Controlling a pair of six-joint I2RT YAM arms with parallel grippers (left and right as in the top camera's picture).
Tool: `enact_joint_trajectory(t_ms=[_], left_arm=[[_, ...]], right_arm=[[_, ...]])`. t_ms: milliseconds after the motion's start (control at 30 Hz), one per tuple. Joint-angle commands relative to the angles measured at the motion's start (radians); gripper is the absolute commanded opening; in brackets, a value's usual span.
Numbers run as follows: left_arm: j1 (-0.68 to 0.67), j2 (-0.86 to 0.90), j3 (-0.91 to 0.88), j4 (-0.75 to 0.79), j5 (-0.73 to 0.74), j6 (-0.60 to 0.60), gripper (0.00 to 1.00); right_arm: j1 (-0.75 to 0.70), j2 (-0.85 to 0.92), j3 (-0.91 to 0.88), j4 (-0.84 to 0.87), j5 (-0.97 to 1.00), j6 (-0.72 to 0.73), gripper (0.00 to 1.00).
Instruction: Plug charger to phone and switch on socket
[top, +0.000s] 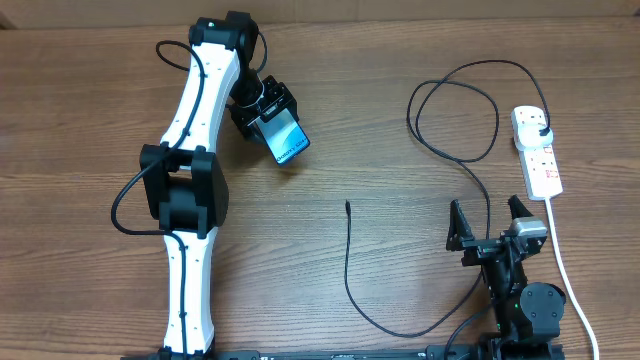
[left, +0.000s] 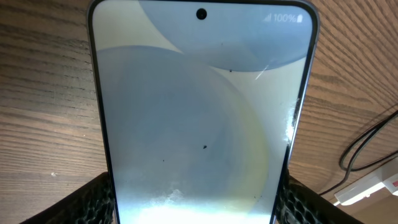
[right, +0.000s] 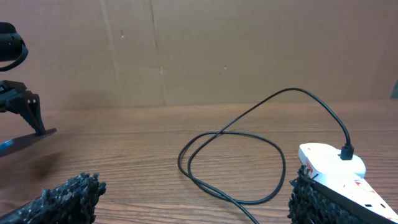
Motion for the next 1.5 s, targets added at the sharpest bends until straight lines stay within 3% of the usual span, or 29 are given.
enact_joint_trajectory(t_ms=[0, 433, 567, 967, 1267, 1467], left_arm=[[-0.007, -0.006, 0.029, -0.002, -0.001, 0.018, 0.04], [-0.009, -0.006, 0.029, -0.014, 0.005, 0.023, 0.04], [-0.01, -0.006, 0.029, -0.014, 0.005, 0.023, 0.04], [-0.011, -0.006, 0.029, -0.013, 0.005, 0.022, 0.04], [-0.011, -0.006, 0.029, -0.013, 0.006, 0.018, 0.04], [-0.011, -0.006, 0.029, -0.012, 0.006, 0.014, 0.04]], right_arm=[[0.005, -0.009, -0.011, 0.004, 0.003, -0.002, 1.0], [0.005, -0.009, -0.01, 0.035, 0.018, -0.001, 1.0], [0.005, -0.009, -0.009, 0.035, 0.016, 0.06, 1.0], [0.004, 0.029, 0.152, -0.056, -0.035, 0.059, 1.0], [0.004, 0.328, 0.406, -0.116, -0.155, 0.059, 1.0], [0.004, 0.613, 0.65, -0.29, -0.239, 0.069, 1.0]])
